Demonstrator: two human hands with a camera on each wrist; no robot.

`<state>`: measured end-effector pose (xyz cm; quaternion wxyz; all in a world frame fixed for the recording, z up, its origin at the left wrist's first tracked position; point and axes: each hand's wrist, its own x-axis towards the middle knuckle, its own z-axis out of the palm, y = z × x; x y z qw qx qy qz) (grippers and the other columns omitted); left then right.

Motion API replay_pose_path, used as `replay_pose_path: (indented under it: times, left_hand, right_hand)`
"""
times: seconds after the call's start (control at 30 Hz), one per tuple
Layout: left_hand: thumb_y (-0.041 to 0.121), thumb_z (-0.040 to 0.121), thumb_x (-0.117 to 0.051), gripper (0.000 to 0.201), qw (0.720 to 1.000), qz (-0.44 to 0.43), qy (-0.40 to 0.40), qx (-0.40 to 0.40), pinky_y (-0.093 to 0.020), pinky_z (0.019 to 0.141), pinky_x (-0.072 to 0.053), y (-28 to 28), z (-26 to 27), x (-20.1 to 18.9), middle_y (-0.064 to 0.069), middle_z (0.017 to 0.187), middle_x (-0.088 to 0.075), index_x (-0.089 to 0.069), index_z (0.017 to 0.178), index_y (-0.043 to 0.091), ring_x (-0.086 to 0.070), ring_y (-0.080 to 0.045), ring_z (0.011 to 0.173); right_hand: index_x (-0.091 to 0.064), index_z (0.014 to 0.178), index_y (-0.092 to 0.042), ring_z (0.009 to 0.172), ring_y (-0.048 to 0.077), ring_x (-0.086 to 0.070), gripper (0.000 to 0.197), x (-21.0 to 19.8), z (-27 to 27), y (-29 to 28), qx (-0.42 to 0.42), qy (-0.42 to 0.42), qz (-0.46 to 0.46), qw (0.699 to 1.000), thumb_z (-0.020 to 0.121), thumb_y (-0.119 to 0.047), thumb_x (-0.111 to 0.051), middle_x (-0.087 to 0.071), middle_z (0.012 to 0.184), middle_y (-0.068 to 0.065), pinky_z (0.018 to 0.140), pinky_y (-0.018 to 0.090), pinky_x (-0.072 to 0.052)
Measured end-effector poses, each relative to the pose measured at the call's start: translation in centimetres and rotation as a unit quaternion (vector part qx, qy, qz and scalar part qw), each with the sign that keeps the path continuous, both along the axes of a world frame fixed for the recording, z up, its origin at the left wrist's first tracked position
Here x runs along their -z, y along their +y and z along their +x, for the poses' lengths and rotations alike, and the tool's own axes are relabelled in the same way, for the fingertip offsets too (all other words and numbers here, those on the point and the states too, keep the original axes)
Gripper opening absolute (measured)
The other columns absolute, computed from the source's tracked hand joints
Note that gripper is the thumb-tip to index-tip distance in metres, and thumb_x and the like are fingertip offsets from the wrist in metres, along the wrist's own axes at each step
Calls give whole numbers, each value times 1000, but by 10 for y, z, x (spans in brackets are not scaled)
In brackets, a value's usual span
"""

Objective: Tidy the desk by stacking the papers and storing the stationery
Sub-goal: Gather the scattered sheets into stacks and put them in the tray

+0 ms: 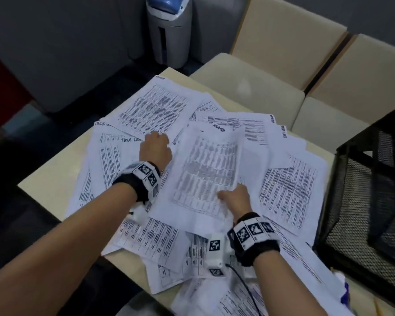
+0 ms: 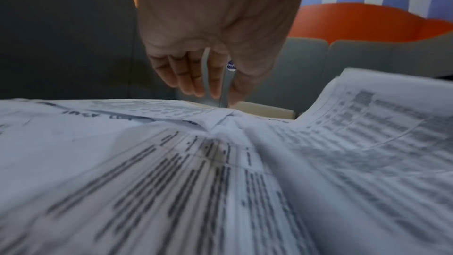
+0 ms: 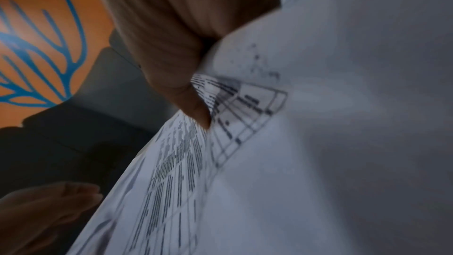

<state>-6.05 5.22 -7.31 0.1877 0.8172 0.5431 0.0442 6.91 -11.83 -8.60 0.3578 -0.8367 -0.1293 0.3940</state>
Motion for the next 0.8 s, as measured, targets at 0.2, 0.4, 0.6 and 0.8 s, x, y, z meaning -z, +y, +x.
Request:
replay_pose_path:
  times: [0.2,0.4,0.6,0.8]
  left_hand:
    - [31,86,-60,63,988,-65,138,19,-42,101,-41,36,14,18,-16,139,-39,-33,136,4,-41,-32,127]
    - [8,93,-41,23,998,-18,59,-5,-38,82,-53,36,10,-4,-16,103,-63,-60,101,-1,-62,-29,88]
    - [31,92,-46,25,964,-106,49,240,-45,110,-25,-48,-9,-23,-6,107,-58,-61,95,11,-47,-16,107]
    - [78,72,-36,84,931,-320,-65,162,-37,100,-43,-74,-37,-10,-5,118,-59,-58,115,10,-56,-21,108]
  right_hand:
    - [-48,78,-11,92,28,-54,16,7,44,-25,69,-194,-90,975,82,-16,-63,-51,95,12,77,38,-53]
    - [-45,112,-5,69,18,-48,28,4,46,-33,29,-78,-4,997,86,-2,-56,-46,84,6,61,29,-48]
    - [-49,119,3,85,26,-54,33,-28,51,-29,53,-143,-1,988,86,0,-55,-55,94,13,66,28,-46]
    - [-61,100,5,74,19,-47,21,-117,65,-37,97,-430,178,880,90,-7,-48,-63,88,26,66,24,-36]
